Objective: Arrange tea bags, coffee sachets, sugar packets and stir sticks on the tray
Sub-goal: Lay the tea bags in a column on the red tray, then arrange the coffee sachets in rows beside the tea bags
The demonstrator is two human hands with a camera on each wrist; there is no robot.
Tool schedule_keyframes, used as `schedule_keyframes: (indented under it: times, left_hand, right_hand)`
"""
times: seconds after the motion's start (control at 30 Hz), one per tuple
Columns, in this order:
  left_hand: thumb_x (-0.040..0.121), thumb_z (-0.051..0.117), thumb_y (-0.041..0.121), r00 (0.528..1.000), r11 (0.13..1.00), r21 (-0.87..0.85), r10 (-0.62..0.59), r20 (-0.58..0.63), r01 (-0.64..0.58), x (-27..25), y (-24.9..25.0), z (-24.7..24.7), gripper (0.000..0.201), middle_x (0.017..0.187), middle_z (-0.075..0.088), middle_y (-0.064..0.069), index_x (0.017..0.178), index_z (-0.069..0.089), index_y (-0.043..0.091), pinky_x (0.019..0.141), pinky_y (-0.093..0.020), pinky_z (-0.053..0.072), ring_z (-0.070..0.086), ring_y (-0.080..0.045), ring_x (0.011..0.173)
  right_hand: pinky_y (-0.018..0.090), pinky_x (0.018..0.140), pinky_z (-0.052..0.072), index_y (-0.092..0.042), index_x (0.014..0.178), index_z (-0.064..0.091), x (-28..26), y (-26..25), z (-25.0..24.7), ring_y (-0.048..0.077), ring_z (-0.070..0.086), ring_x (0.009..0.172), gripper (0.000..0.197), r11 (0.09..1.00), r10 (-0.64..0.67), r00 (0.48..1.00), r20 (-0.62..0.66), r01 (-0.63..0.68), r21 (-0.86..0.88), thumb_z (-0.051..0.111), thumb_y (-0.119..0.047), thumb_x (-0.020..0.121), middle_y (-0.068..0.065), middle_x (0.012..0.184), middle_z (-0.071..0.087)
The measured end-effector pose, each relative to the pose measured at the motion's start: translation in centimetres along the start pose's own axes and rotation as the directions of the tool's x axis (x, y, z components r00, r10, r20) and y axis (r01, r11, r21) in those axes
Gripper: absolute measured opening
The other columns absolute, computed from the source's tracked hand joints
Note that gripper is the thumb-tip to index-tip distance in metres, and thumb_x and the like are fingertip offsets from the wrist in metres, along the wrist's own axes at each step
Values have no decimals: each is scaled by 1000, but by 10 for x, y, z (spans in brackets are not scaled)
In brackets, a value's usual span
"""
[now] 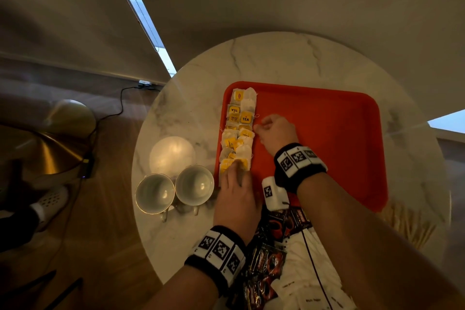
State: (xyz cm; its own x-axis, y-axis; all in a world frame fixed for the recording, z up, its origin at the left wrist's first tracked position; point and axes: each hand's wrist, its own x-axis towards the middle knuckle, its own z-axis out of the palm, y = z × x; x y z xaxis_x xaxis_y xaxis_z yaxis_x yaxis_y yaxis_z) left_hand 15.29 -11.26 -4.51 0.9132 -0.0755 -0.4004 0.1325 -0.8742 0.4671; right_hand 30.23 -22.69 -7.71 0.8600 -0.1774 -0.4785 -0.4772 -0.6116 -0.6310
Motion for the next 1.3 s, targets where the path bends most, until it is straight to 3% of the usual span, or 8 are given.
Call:
schedule_keyframes:
  times: [0.1, 0.27, 0.53, 0.67, 0.87, 1.0, 1.1, 1.3]
  left_hand:
    - [98, 60, 34, 998, 1000, -10, 6, -69, -7, 14, 16, -5, 58, 161, 28, -17, 148, 41, 10, 121, -37, 16, 26, -35, 149]
    - [103, 46, 20, 998, 997, -47, -56, -36, 54, 53, 32, -27, 72, 169, 1, -13, 161, 4, 9, 125, -34, 1, 3, -29, 155]
    - [98, 41, 10, 998, 999, 29, -42, -36, 43, 95, 16, -17, 67, 170, 5, -11, 161, 17, 12, 128, -37, 1, -1, -28, 157]
    - [98, 46, 10, 996, 1000, 17, -10, -83, 12, 92, 14, -14, 65, 169, 11, -11, 159, 24, 12, 126, -35, 4, 6, -27, 157]
    - [96, 55, 12, 990, 996, -78, 19, -138, -30, 62, 19, -24, 49, 154, 41, -11, 145, 50, 11, 118, -43, 34, 37, -29, 139]
    - [104, 49, 25, 999, 995, -95, 43, 25, -41, 27, 21, -34, 33, 128, 60, -7, 134, 57, 15, 96, -40, 51, 58, -25, 112]
    - [105, 47, 32, 984, 997, 19, 71, 163, -75, -5, 8, -34, 28, 119, 63, -4, 126, 57, 17, 90, -39, 54, 63, -22, 101]
    - [95, 66, 35, 952, 989, 148, -71, 296, 27, -50, -31, -10, 56, 144, 46, -6, 142, 43, 18, 105, -36, 49, 54, -22, 125]
  right_hand:
    - [39, 77, 63, -19, 120, 62, 21, -12, -1, 19, 71, 84, 33, 1000, -24, 1000, 9, 24, -17, 69, -34, 92, 4, 110, 68]
    - [43, 82, 61, -15, 110, 66, 41, -18, 1, 22, 72, 86, 21, 996, -91, 991, 94, 90, 16, 71, -24, 92, 2, 91, 71]
    - [33, 83, 54, -14, 120, 67, 53, -27, -15, 26, 68, 95, 28, 944, -244, 961, 131, 266, -193, 51, -17, 98, 8, 110, 71]
    - [26, 75, 48, -16, 120, 66, 35, -27, -29, 16, 65, 87, 24, 965, -227, 970, 81, 235, -113, 59, -20, 97, -2, 98, 67]
    - [21, 69, 47, -24, 109, 66, -36, 2, -46, 5, 62, 80, 12, 986, -165, 979, 122, 166, -4, 63, -25, 97, -10, 96, 66]
    - [17, 72, 46, -29, 101, 66, -102, 34, -48, 2, 63, 86, 5, 987, -123, 972, 200, 140, -74, 64, -28, 97, -15, 94, 67]
    - [17, 74, 46, -30, 104, 66, -145, 61, -46, 3, 63, 90, 8, 978, -71, 953, 294, 124, -165, 65, -33, 96, -14, 97, 67]
    - [31, 98, 46, -21, 129, 56, -186, 90, -24, 15, 55, 115, 45, 931, -8, 936, 353, 135, -339, 68, -43, 91, -5, 123, 58]
